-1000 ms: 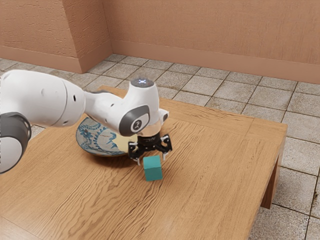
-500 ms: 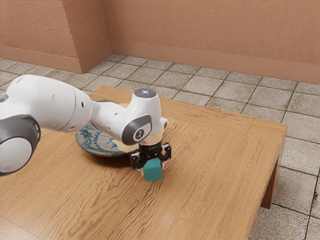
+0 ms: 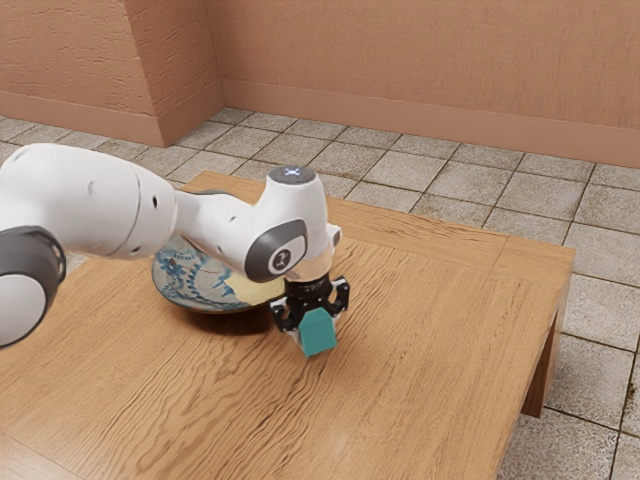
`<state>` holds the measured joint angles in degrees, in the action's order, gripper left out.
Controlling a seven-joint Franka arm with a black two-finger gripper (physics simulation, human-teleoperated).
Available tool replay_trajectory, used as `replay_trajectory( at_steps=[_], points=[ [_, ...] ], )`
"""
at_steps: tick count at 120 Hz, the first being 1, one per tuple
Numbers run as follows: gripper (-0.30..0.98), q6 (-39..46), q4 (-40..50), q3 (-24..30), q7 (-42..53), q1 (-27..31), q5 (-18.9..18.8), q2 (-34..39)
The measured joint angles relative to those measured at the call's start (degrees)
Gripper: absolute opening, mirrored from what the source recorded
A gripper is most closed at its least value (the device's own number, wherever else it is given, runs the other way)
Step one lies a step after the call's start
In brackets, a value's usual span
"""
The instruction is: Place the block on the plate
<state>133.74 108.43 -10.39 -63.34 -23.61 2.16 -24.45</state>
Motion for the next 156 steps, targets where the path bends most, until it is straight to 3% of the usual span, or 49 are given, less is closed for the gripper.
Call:
replay_trajectory(
  at_steps=[22,40,71,98,110,138,156],
  points=[
    [0.4,-0.3,-0.2,0.0,-0.6,0.8,0.0,4.6],
    [0.41,-0.3,-2.0,0.1,-1.0,5.9,-0.4,7.5],
    [0.41,0.0,-12.8,0.7,-0.9,17.5,-2.6,-3.5],
    [0.42,0.2,-13.5,1.6,-0.8,19.6,-3.3,-7.2],
    [0.52,0.2,-13.5,1.8,-0.7,19.7,-3.4,-7.1],
    [0.63,-0.4,-5.6,3.7,-0.3,19.1,-5.0,4.7],
    [0.66,-5.4,-0.2,4.1,3.8,18.5,-5.4,13.9]
  ],
)
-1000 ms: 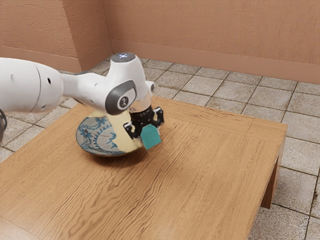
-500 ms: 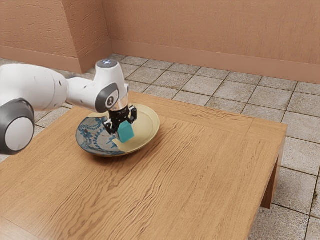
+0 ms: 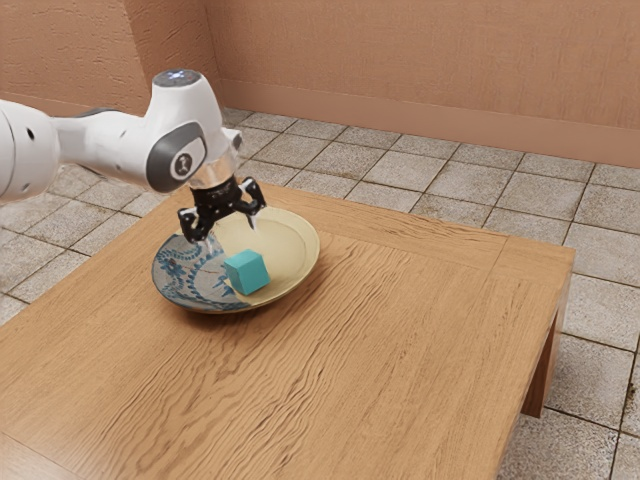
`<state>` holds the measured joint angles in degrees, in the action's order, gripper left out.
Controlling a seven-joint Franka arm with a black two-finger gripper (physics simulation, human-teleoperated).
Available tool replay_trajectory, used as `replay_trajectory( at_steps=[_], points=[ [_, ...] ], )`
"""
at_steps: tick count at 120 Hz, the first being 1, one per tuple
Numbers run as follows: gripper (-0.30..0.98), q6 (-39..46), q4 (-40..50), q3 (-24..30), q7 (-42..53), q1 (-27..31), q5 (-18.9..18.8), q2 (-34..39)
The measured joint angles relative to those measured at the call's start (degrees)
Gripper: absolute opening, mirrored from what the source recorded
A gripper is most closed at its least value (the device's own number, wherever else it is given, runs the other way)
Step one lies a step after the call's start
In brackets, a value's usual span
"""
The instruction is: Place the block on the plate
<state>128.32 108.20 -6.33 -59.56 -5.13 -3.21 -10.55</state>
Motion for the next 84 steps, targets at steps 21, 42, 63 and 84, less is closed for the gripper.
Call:
replay_trajectory(
  at_steps=[21,42,63,84],
  points=[
    [0.67,-10.2,-1.8,3.9,11.1,2.5,0.8,4.6],
    [0.68,-18.1,-8.8,4.4,26.8,2.8,2.7,5.0],
    [0.68,-26.5,-17.8,4.2,39.3,2.9,3.2,5.2],
    [0.69,-32.4,-20.6,3.8,48.6,3.1,3.3,5.1]
  ],
)
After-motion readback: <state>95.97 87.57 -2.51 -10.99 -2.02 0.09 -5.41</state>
